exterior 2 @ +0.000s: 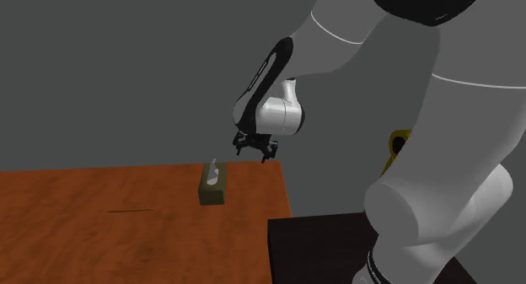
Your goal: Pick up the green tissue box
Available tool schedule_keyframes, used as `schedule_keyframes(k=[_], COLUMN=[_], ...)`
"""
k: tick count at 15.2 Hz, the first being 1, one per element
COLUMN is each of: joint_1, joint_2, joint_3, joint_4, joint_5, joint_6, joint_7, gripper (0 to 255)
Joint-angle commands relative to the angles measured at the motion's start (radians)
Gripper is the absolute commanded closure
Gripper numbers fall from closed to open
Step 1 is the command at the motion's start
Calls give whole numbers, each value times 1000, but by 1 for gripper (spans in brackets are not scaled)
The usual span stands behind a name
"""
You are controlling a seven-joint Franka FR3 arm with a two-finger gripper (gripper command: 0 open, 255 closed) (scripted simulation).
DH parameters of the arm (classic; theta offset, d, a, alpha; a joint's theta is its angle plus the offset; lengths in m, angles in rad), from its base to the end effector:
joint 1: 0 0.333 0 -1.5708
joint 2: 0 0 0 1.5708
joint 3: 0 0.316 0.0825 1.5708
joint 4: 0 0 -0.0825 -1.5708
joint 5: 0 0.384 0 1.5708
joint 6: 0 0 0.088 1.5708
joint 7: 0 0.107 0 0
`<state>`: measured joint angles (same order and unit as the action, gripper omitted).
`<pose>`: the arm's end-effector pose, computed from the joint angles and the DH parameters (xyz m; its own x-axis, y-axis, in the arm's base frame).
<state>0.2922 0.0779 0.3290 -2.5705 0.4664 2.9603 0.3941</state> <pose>0.4006 0.2510 0.2654 0.9602 -0.2421 0.1394 -0.1889 -0.9303 -0.3146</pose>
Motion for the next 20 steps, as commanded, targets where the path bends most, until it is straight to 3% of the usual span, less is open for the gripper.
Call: schedule_keyframes(k=[1, 8, 15, 20], joint_1=[20, 159, 290, 275], joint_2=[87, 349, 584, 641], joint_3=[0, -83, -167, -150], joint_4=[53, 271, 552, 576], joint_5=[-20, -77, -82, -89], joint_6=[71, 232, 301, 336], joint_7=[29, 111, 157, 149], gripper=[0, 0, 0, 0])
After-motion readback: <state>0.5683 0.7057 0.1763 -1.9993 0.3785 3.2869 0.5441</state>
